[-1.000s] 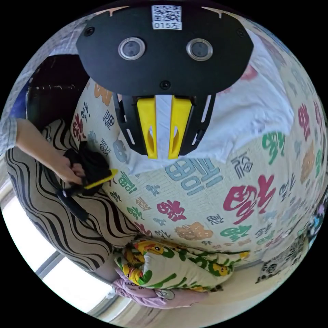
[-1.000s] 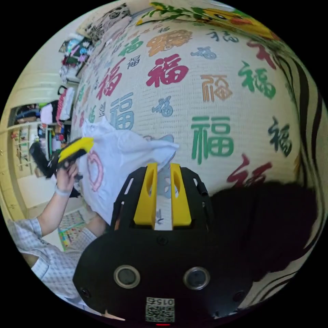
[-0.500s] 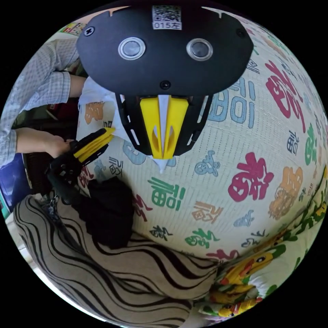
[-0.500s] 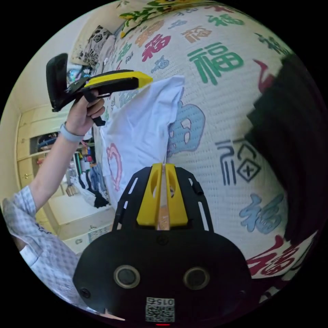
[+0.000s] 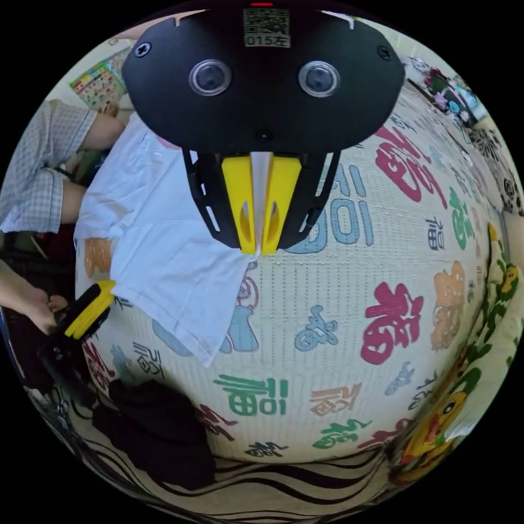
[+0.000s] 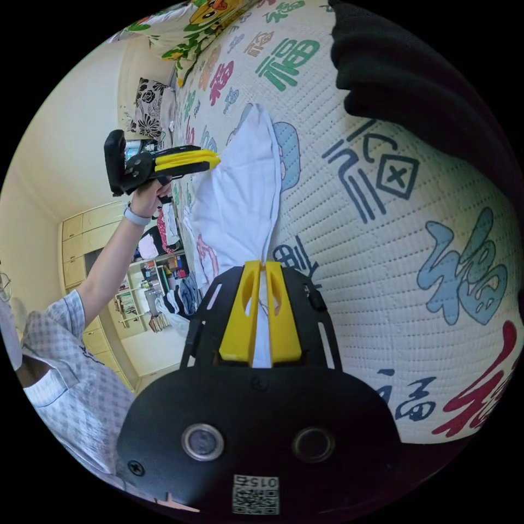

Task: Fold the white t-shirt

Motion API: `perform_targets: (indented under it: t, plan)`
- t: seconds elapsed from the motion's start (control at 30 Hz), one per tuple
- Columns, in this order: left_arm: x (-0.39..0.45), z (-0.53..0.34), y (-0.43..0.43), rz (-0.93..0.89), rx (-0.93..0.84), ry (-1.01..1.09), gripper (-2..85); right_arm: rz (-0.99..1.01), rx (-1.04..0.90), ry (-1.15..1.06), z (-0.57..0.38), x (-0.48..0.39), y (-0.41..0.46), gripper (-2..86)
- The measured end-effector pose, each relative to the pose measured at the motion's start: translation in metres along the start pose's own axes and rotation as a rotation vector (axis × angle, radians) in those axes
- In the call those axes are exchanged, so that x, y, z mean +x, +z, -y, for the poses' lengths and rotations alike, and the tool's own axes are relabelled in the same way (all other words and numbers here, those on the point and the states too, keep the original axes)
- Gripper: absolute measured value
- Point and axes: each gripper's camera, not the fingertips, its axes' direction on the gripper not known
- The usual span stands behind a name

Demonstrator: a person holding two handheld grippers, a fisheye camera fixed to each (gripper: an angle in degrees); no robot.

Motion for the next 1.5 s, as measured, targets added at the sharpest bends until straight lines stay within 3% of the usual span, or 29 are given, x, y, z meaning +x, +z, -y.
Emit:
perform_targets:
  t: [0.07, 0.3, 0.4, 0.53, 0.63, 0.7, 0.8, 0.97, 1.13, 1.27, 1.37, 1.5]
  plan:
    - [-0.008, -0.013, -0.025, 0.056, 0.124, -0.11, 0.6, 0.011, 0.021, -0.018, 0.004, 0.008, 0.005, 0.4]
    - [-0.037, -0.058, -0.056, -0.02, 0.187, -0.344, -0.3, -0.055, -0.008, 0.002, 0.014, 0.046, 0.045, 0.2]
    - [-0.048, -0.105, -0.093, -0.087, 0.331, -0.487, -0.4, -0.098, 0.022, 0.029, 0.008, 0.067, 0.061, 0.0]
    - [-0.031, -0.223, -0.148, -0.111, 0.578, -0.726, -0.3, -0.151, 0.075, 0.027, -0.011, 0.087, 0.068, 0.4]
    - [0.008, -0.334, -0.175, 0.022, 0.646, -0.935, 1.0, -0.248, 0.082, -0.024, -0.021, 0.082, 0.077, 1.3]
    - [0.034, -0.398, -0.183, 0.099, 0.6, -1.027, 3.2, -0.28, 0.076, -0.087, -0.024, 0.068, 0.09, 2.2]
    - [0.072, -0.487, -0.177, 0.168, 0.372, -1.147, 7.1, -0.285, 0.021, -0.212, -0.018, 0.034, 0.134, 4.4]
    - [0.124, -0.591, -0.163, 0.019, 0.221, -1.12, 8.0, -0.18, -0.181, -0.412, 0.007, -0.035, 0.293, 5.8]
    - [0.159, -0.669, -0.167, 0.013, 0.185, -1.117, 7.9, -0.179, -0.437, -0.448, 0.009, -0.065, 0.477, 7.2]
    - [0.172, -0.753, -0.183, -0.027, 0.261, -1.2, 8.3, -0.343, -0.598, -0.417, -0.002, -0.053, 0.593, 6.6]
    - [0.175, -0.801, -0.191, -0.05, 0.29, -1.208, 8.8, -0.512, -0.592, -0.424, -0.011, -0.046, 0.628, 0.9]
    - [0.171, -0.847, -0.201, -0.059, 0.325, -1.186, 8.2, -0.429, -0.536, -0.405, -0.01, -0.056, 0.631, -0.2]
